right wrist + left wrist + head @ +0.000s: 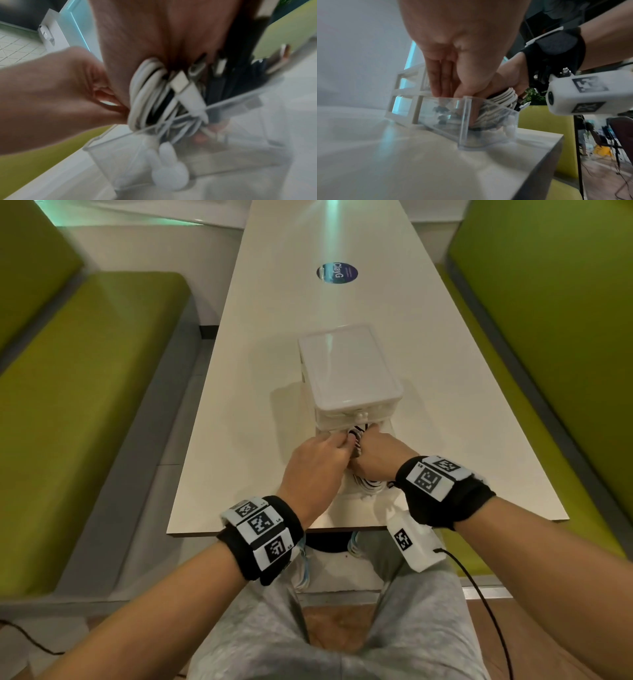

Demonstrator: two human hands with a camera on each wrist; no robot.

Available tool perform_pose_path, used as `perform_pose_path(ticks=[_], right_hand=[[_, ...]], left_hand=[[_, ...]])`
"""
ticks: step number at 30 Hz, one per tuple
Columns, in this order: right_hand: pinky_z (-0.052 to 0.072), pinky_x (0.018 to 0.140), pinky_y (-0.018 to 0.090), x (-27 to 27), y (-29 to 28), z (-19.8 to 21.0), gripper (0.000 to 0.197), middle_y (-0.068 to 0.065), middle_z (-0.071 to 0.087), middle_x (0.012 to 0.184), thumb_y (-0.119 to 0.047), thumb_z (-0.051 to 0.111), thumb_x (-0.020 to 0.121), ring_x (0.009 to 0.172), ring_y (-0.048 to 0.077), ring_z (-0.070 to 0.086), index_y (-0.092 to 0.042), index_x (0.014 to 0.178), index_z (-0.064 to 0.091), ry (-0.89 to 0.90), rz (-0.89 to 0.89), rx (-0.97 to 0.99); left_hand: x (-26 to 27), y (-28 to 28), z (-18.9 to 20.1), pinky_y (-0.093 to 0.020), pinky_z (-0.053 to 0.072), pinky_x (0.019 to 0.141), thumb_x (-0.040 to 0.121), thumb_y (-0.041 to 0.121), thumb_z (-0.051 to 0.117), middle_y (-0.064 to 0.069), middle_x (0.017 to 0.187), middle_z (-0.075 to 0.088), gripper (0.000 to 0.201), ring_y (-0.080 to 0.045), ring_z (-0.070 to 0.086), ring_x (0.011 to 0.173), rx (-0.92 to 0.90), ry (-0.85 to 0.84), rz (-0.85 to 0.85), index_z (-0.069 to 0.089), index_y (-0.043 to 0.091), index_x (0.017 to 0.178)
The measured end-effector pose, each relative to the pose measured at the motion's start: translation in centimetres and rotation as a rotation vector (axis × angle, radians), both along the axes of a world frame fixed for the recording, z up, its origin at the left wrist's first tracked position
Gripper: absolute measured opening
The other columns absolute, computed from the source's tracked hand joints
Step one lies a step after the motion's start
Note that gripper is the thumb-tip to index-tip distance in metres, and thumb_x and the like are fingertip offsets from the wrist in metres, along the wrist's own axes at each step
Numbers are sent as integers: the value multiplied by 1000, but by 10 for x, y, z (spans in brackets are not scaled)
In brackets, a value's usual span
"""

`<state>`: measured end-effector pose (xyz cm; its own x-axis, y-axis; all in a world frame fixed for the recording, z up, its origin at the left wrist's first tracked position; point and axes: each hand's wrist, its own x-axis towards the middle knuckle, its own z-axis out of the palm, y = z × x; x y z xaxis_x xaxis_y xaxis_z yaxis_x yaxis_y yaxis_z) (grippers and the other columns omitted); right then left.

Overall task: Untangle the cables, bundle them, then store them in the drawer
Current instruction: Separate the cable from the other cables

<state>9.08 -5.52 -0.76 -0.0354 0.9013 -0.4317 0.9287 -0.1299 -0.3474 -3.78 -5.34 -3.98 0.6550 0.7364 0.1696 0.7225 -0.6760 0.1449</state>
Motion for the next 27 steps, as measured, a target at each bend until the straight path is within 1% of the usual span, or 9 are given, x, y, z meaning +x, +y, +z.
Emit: perform_pose_path(ticks=[2,4,6,8,11,14,18,22,27], right_hand=[[35,68,28,2,-2,0,35,18,51,109,-22,50,94,75,20,41,-4,124,43,-30,11,-4],[38,57,25,3,-6,-1,38,7,52,94,-26,61,88,70,15,48,-7,114,42,8,-53,-4],[39,58,22,6,-7,-6,36,2,48,86,-33,63,81,75,14,52,-13,105,45,12,-43,27],[40,70,26,8,-7,-9,42,6,44,96,-38,61,77,92,19,46,-18,112,48,-33,-10,44],[40,67,27,8,-5,-10,32,10,44,101,-31,59,82,90,22,45,-15,107,46,-35,-44,44],[38,56,24,7,-2,-13,50,13,45,109,-33,60,83,87,22,46,-5,120,41,14,-167,-12],[38,76,30,6,-3,-22,59,20,42,119,-29,50,78,101,30,44,-2,128,38,54,-201,-4],[45,82,32,10,-6,-25,56,16,34,125,-20,58,82,99,31,51,1,128,33,65,-214,50],[45,80,32,10,-4,-32,59,16,41,120,-33,51,70,92,23,40,-2,119,41,114,-223,110]], left_hand=[[5,1,11,-29,42,54,77,2,62,-4,84,70,21,-26,67,75,55,91,30,70,11,93],[10,0,21,-29,34,55,81,3,58,-6,82,70,15,-28,68,75,33,145,49,69,11,86],[13,1,22,-31,34,58,85,3,54,-7,88,70,16,-30,67,82,-2,173,65,68,10,88],[15,0,24,-30,35,56,81,2,58,-7,85,71,14,-29,68,79,-38,196,71,68,11,84],[13,2,17,-30,40,50,72,-2,65,-7,73,70,13,-29,67,67,-37,172,41,68,10,77],[10,6,6,-36,46,57,79,-3,56,-12,85,69,23,-33,65,75,-39,110,7,67,4,97],[5,-3,-7,-38,54,61,82,2,40,-16,107,64,50,-30,64,86,-49,77,9,52,-4,130],[3,-9,-14,-35,55,60,86,10,29,-13,115,63,53,-27,59,100,-15,52,20,51,-3,132],[5,-8,-10,-38,49,81,91,12,29,-14,117,61,48,-31,53,109,10,75,36,51,-2,132]])
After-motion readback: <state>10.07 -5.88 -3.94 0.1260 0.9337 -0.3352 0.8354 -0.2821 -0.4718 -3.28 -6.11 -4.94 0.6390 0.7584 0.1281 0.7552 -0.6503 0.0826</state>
